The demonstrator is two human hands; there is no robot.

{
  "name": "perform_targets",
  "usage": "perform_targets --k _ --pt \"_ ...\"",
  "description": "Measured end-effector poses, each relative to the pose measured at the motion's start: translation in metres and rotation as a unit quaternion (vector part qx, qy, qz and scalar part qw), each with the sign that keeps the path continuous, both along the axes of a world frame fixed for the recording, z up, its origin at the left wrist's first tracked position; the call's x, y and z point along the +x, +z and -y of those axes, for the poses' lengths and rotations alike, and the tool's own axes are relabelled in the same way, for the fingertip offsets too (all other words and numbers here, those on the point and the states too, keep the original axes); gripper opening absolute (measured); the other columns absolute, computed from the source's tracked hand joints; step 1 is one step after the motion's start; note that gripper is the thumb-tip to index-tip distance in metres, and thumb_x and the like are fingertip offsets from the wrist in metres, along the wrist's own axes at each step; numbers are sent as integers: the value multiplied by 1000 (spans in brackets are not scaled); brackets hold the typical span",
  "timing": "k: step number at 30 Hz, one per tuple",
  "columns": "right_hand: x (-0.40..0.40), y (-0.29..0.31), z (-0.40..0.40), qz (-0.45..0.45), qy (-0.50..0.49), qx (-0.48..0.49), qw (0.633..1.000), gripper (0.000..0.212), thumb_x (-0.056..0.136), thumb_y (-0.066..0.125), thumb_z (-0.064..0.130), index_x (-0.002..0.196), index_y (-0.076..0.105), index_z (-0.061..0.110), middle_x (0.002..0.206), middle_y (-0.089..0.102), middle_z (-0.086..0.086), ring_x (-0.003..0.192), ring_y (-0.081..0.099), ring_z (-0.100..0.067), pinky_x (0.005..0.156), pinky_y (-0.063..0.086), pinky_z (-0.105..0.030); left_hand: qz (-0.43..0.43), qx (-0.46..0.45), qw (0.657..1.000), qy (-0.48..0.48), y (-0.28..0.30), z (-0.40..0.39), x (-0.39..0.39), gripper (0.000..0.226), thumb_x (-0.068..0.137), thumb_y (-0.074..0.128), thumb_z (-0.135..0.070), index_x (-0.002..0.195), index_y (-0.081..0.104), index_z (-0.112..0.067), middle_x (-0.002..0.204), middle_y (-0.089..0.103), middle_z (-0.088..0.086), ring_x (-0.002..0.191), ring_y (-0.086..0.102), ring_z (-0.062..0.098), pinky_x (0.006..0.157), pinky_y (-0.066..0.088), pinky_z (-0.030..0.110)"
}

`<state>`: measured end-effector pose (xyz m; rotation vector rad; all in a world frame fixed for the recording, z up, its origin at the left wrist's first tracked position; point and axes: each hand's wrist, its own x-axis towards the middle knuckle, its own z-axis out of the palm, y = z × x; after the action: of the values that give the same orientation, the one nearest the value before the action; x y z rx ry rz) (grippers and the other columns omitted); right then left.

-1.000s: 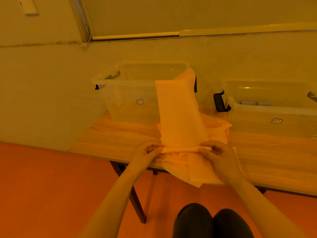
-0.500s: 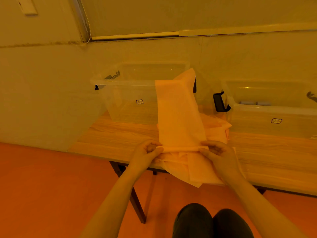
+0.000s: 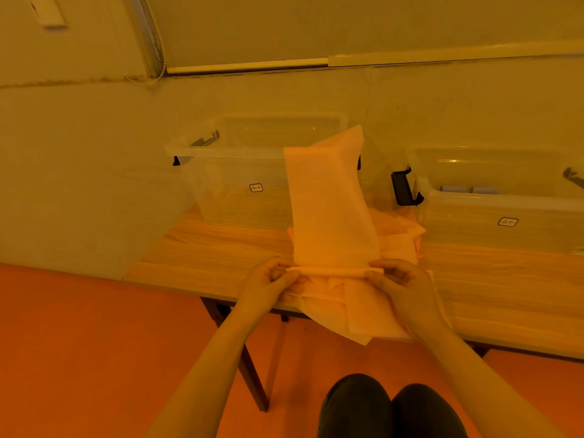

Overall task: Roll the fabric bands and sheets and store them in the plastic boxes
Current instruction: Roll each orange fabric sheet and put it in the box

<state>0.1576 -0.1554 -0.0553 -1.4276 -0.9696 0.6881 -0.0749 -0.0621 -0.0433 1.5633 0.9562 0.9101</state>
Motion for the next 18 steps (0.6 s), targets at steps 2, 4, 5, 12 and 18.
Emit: perform_targets --k 2,4,5,12,18 --pt "0 0 0 5 -3 -2 1000 23 80 74 24 102 68 26 104 65 12 86 63 3 64 50 -15 -5 7 1000 5 -1 -1 0 5 91 62 -19 91 67 -18 84 75 3 79 72 19 63 57 32" --pt "-1 0 0 8 -5 -1 1000 22 81 74 24 101 68 29 104 64 14 85 62 8 61 50 -13 -9 11 1000 11 -2 -1 0 6 91 62 -20 91 68 -18 83 75 3 79 71 18 66 57 34" --pt "0 0 0 13 -7 0 1000 22 81 74 23 100 67 30 104 64 14 85 61 10 61 51 -13 -12 13 1000 15 -2 -1 0 7 91 62 -20 92 68 -17 83 74 3 79 71 17 66 57 34" --pt "-1 2 1 14 -2 10 1000 23 80 75 20 97 65 32 102 62 17 83 60 14 61 49 -8 -30 20 999 32 -8 -5 1 11 89 64 -27 89 71 -18 83 73 7 79 69 27 72 56 50" --pt "-2 2 1 12 -3 13 1000 22 79 76 17 95 67 30 99 63 17 82 61 13 61 50 -9 -48 27 998 33 -8 -6 2 12 90 63 -27 85 69 -18 80 71 8 75 68 27 69 55 48"
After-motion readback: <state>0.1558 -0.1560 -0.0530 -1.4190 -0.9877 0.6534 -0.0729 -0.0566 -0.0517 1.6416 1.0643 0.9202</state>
